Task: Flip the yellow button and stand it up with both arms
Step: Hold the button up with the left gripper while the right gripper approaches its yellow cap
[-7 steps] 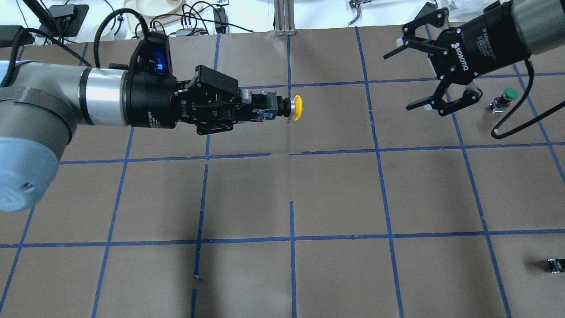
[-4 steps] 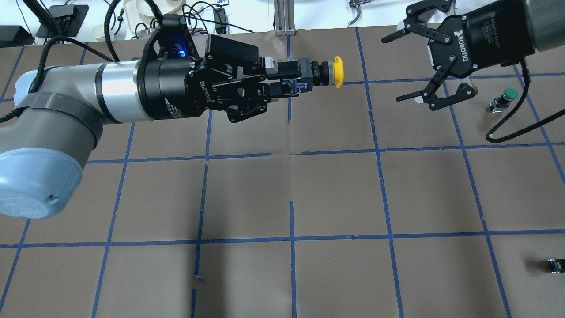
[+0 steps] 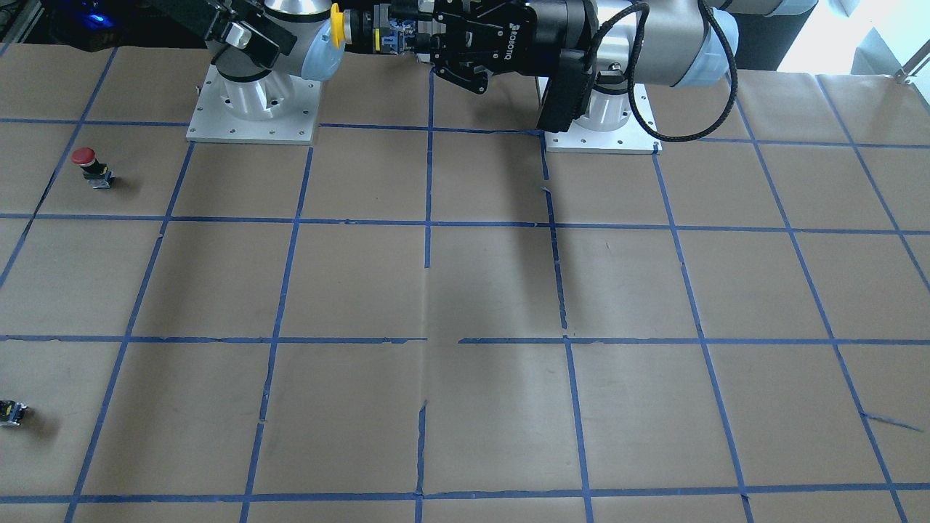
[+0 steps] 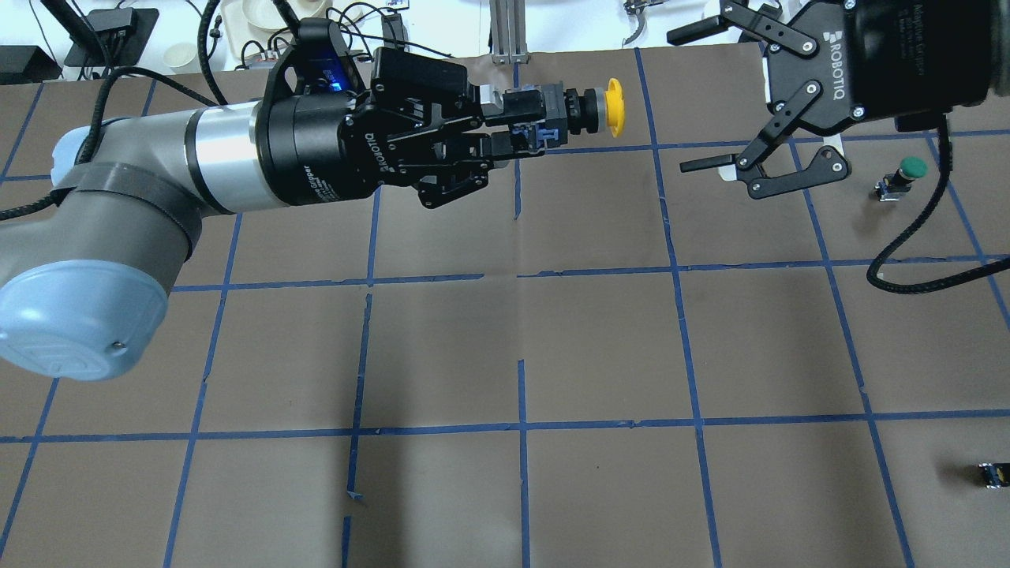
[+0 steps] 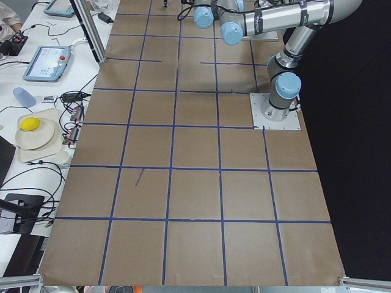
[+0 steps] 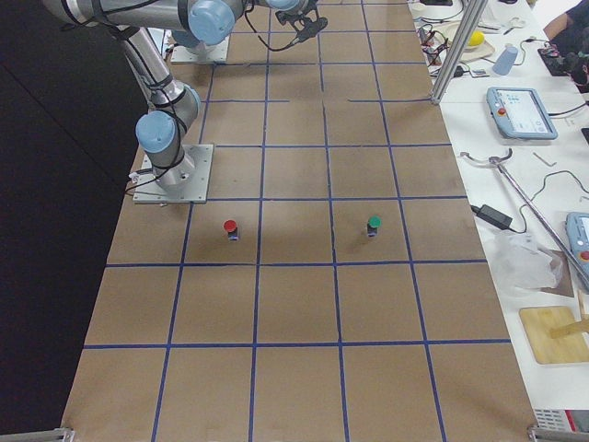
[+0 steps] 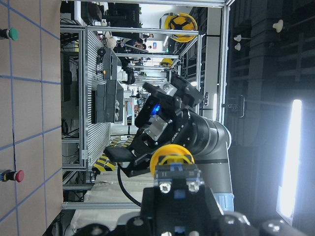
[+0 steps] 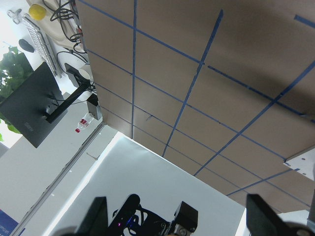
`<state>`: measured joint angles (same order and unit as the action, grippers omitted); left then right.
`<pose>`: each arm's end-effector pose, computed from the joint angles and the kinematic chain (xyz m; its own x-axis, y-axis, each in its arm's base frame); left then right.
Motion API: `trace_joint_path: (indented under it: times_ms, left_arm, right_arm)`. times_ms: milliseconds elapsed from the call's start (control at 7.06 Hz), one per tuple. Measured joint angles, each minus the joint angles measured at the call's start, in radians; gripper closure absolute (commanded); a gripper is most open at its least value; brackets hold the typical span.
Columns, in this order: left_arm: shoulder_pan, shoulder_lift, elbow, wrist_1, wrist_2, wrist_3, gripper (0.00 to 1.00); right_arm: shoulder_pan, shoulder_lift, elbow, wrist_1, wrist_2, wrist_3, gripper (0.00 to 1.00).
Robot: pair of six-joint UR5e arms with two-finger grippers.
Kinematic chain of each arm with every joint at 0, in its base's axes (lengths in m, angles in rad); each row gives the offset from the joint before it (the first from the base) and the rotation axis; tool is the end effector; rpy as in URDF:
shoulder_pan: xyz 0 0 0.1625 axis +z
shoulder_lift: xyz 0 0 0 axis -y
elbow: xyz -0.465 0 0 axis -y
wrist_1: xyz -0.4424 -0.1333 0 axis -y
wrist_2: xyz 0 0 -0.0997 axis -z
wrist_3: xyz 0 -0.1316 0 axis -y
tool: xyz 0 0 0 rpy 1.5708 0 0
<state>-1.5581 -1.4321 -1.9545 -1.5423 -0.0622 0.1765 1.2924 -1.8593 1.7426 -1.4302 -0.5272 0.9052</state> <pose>-0.2587 -0.4674 0.5023 0.0617 -0.0388 0.9973 -0.0236 0.9989 0.0403 0.1262 -0.4575 0.5912 -0.0791 0.8537 -0.5147 0.5457 0.4692 0.6943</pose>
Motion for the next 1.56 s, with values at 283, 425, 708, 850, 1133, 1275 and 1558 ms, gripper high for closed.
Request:
trace_joint_path:
  times_ms: [283,425,708,850,1133,1275,1558]
  left_arm:
    - [-0.002,-0.002,0.000,0.003,0.001,0.000,0.98]
    - [-0.002,-0.003,0.000,0.005,0.000,0.001,0.98]
    - [-0.002,-0.003,0.001,0.006,-0.001,0.000,0.98]
    - [-0.002,-0.004,0.001,0.007,-0.001,0.000,0.98]
    - [-0.002,-0.005,0.002,0.011,-0.001,0.000,0.98]
    - [-0.002,-0.005,0.002,0.014,-0.001,0.000,0.98]
    - [-0.002,-0.005,0.002,0.016,-0.001,0.000,0.98]
  right_arm:
    - [0.034,0.004,0.023,0.000,0.026,0.019,0.00]
    - [0.051,0.012,0.035,-0.006,0.031,0.021,0.00]
    - [0.064,0.016,0.039,-0.008,0.046,0.035,0.01]
    - [0.069,0.012,0.038,-0.008,0.058,0.054,0.01]
    - [0.072,0.005,0.034,-0.010,0.101,0.096,0.05]
    - [0.073,0.007,0.035,-0.017,0.109,0.104,0.11]
    - [0.073,0.010,0.040,-0.029,0.114,0.107,0.30]
